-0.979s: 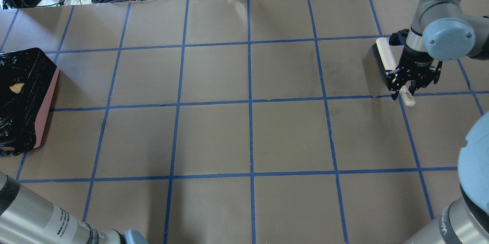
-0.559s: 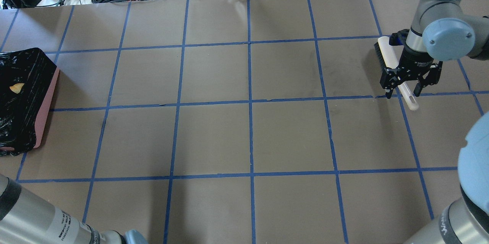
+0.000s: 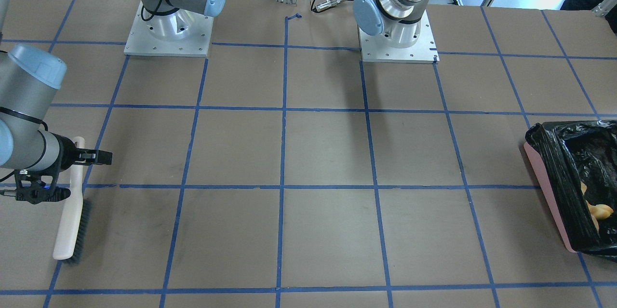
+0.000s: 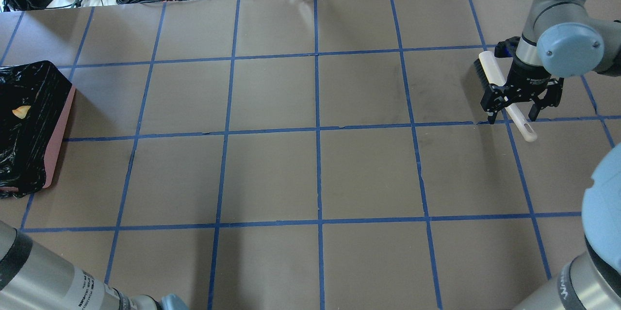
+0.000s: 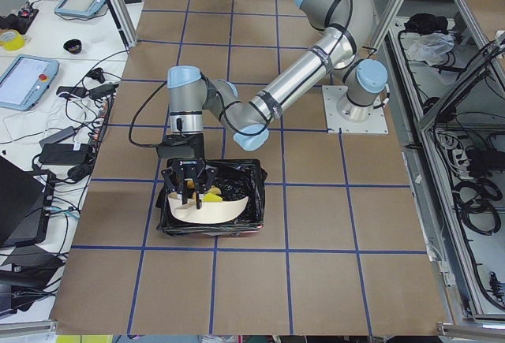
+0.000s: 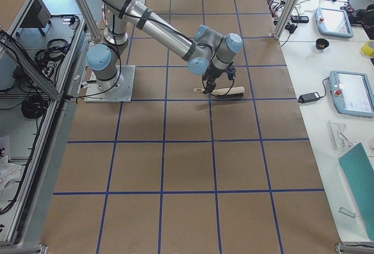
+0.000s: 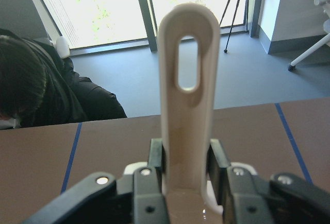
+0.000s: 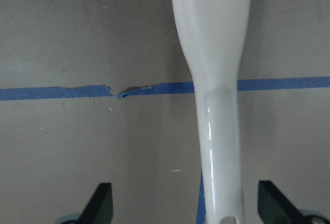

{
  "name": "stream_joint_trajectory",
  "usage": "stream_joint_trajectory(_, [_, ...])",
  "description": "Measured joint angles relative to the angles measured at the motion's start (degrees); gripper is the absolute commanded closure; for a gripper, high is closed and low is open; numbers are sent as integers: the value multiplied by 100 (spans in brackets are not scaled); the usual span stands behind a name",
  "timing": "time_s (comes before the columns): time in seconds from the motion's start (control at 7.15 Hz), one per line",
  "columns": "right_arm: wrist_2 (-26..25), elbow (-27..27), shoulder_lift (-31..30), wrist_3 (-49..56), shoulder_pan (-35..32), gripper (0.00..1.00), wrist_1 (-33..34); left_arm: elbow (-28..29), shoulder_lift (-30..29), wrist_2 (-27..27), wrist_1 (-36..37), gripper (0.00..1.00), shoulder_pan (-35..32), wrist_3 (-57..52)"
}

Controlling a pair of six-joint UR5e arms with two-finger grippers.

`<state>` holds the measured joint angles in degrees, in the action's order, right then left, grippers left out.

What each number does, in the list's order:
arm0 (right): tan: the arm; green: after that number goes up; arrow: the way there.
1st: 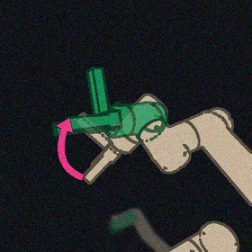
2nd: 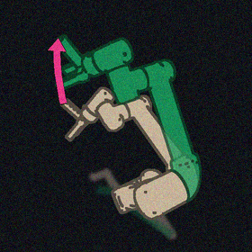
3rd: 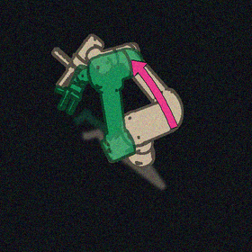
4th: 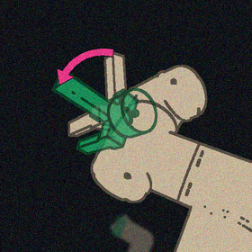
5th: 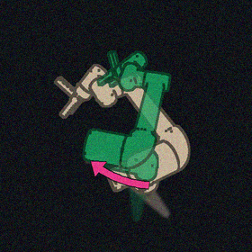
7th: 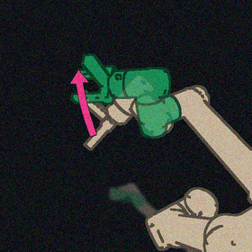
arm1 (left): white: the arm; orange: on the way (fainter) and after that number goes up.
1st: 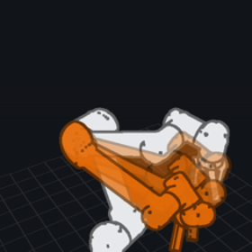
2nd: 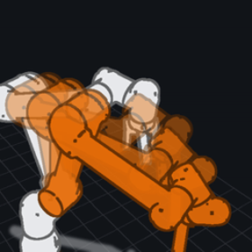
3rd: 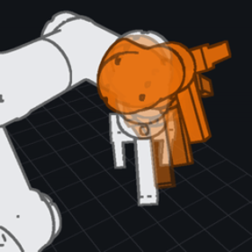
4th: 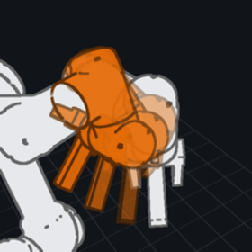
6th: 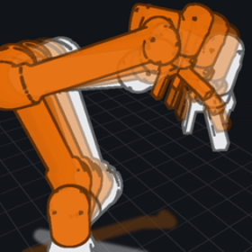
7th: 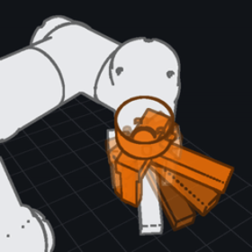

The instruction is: Sweep and dump trash into bin

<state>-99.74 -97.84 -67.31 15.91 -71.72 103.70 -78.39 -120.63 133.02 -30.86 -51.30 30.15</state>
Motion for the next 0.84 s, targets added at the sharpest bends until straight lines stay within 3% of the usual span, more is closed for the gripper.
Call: stream_joint_trajectory(0.84, [280, 277, -976, 12, -294, 0, -189, 112, -8, 79, -87, 100, -23, -106])
